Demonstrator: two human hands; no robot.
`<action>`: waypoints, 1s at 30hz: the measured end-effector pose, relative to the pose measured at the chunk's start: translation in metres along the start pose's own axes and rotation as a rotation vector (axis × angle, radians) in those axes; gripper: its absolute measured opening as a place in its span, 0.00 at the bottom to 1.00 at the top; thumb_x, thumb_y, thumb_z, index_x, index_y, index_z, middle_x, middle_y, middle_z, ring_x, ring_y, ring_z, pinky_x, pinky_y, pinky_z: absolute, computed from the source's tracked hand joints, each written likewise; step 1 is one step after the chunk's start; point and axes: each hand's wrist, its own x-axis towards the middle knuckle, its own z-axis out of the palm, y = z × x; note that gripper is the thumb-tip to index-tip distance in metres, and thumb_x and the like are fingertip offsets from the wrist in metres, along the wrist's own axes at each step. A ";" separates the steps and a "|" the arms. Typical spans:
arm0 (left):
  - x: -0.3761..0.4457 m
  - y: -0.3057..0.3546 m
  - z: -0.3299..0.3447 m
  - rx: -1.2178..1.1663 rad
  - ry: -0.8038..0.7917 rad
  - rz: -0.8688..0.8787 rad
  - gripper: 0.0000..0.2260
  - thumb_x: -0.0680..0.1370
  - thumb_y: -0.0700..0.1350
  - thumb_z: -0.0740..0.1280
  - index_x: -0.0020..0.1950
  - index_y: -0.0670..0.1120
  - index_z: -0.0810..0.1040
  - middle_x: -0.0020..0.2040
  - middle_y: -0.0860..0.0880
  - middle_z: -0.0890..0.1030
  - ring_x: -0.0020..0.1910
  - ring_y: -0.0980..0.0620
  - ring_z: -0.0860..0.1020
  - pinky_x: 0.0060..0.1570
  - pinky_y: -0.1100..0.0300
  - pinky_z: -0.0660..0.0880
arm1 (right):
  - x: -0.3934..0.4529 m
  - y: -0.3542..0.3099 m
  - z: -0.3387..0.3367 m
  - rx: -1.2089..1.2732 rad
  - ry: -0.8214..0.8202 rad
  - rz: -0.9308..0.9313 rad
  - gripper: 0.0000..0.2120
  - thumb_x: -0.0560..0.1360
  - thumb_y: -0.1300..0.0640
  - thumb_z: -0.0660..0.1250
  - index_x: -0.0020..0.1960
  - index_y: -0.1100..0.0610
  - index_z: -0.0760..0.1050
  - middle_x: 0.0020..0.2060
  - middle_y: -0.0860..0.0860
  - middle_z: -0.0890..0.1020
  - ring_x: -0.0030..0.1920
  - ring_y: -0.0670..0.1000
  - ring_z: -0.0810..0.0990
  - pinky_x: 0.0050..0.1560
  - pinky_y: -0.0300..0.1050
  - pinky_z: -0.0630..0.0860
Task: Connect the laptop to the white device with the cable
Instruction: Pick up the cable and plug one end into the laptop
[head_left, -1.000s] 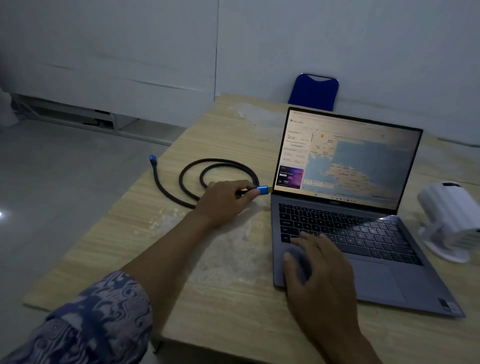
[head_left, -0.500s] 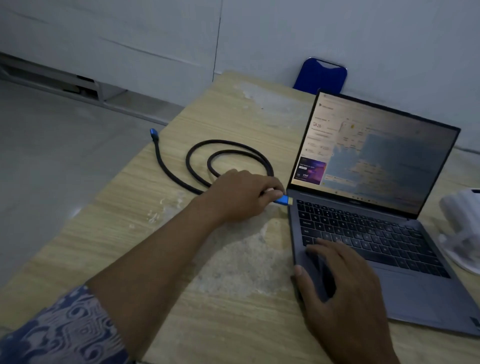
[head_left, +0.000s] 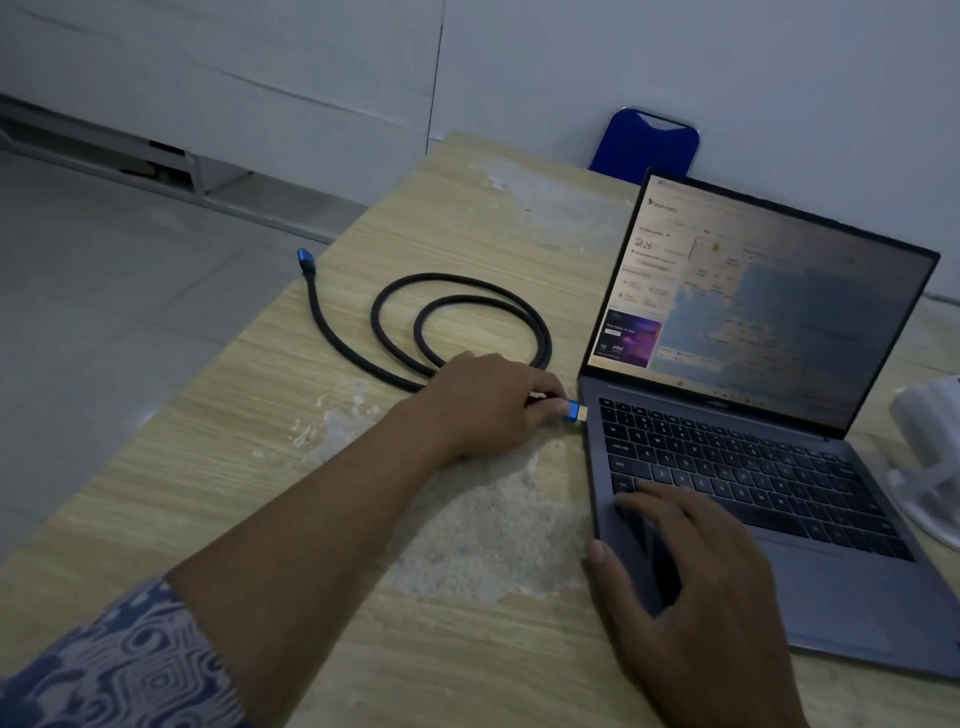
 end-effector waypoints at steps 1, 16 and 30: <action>-0.001 0.000 0.000 -0.014 -0.001 -0.002 0.16 0.80 0.63 0.58 0.62 0.60 0.77 0.48 0.55 0.84 0.45 0.55 0.79 0.45 0.56 0.66 | 0.000 0.000 0.000 0.004 0.005 0.001 0.25 0.69 0.36 0.64 0.60 0.49 0.79 0.59 0.46 0.80 0.62 0.53 0.76 0.62 0.61 0.71; 0.003 0.004 -0.009 0.106 0.005 -0.054 0.15 0.81 0.63 0.57 0.62 0.58 0.74 0.43 0.53 0.79 0.36 0.53 0.74 0.33 0.59 0.65 | 0.002 0.001 0.001 0.038 0.034 -0.016 0.25 0.69 0.37 0.64 0.59 0.51 0.80 0.58 0.46 0.80 0.61 0.52 0.76 0.63 0.58 0.71; 0.005 0.003 -0.003 0.028 -0.045 0.012 0.17 0.81 0.59 0.60 0.66 0.56 0.77 0.53 0.51 0.76 0.51 0.51 0.75 0.48 0.56 0.70 | 0.002 0.000 -0.001 0.045 0.009 0.004 0.24 0.69 0.37 0.64 0.59 0.49 0.79 0.57 0.46 0.79 0.60 0.52 0.76 0.62 0.58 0.70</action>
